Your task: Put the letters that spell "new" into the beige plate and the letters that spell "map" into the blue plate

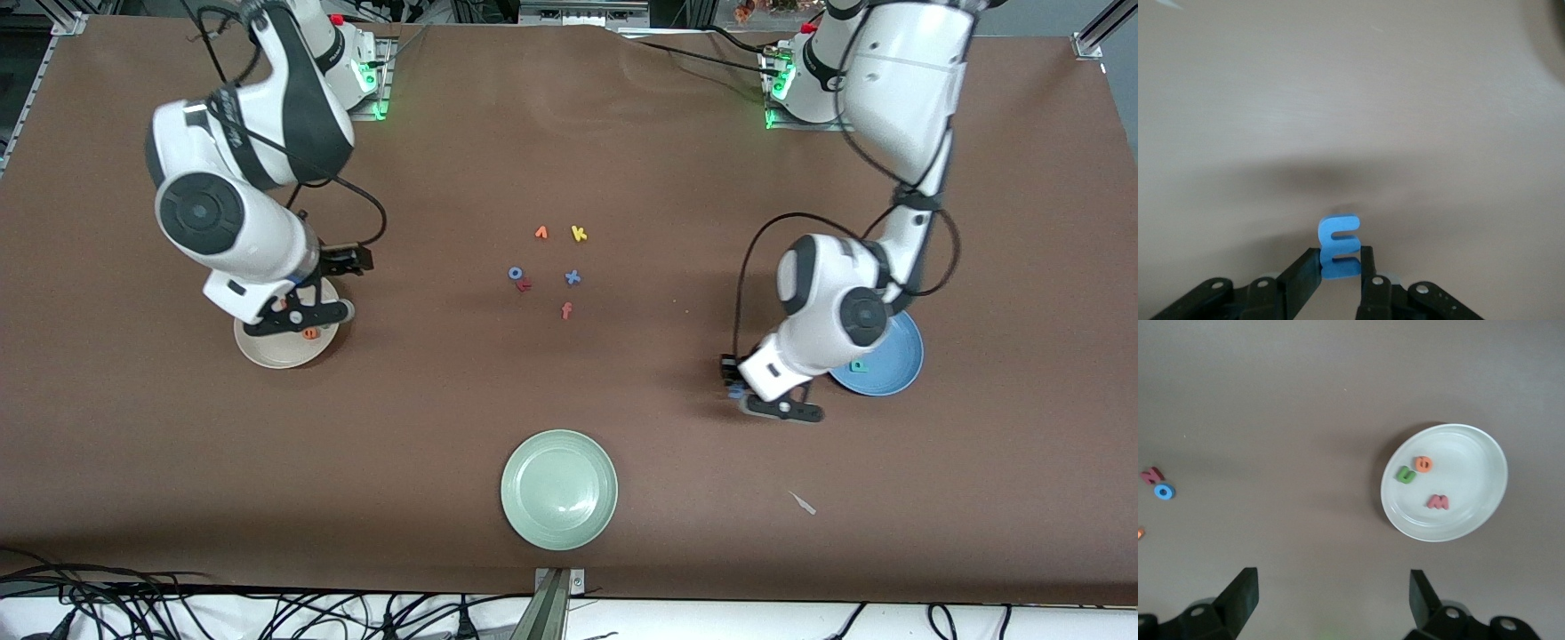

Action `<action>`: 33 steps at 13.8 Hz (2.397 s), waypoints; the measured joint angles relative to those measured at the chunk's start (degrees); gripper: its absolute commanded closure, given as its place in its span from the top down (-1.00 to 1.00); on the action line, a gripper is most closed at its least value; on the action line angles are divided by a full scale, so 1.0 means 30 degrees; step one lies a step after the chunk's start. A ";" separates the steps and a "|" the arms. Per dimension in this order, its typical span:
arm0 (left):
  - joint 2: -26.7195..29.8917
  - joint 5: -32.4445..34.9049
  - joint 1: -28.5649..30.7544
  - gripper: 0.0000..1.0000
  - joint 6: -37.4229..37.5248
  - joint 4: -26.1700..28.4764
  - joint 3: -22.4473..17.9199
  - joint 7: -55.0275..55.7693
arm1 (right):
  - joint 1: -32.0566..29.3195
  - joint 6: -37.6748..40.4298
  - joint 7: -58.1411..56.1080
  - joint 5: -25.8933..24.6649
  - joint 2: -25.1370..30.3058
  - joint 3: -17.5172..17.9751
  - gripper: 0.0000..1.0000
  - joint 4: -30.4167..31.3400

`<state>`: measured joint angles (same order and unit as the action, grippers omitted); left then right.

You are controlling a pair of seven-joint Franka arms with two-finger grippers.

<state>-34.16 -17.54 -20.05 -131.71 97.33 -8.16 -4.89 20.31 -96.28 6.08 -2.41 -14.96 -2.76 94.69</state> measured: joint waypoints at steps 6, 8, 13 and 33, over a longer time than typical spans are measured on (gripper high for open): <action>0.4050 0.2936 0.4502 -0.41 0.1550 0.4252 -0.0037 -0.2970 | -0.3778 0.1203 -0.0783 -0.0260 0.3836 0.1931 1.00 0.0930; 0.4516 0.2936 0.5095 0.99 0.1533 0.5443 -0.0025 -0.3640 | -0.4261 0.1949 -0.0866 -0.0261 0.4809 0.1931 1.00 0.0928; 0.5599 0.2936 0.5129 1.00 0.1499 0.6866 0.0153 -0.3700 | -0.5080 0.2034 -0.0869 -0.0158 0.6108 0.1304 1.00 0.0917; 1.2881 0.6424 0.6553 1.00 1.4067 -0.0791 0.3052 0.4366 | -0.5166 0.1584 -0.0872 0.0025 0.4851 0.0247 1.00 0.0184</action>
<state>4.48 1.73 -0.39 -89.51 94.95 1.00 8.20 4.82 -91.53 3.46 -2.34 -0.41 -2.02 95.25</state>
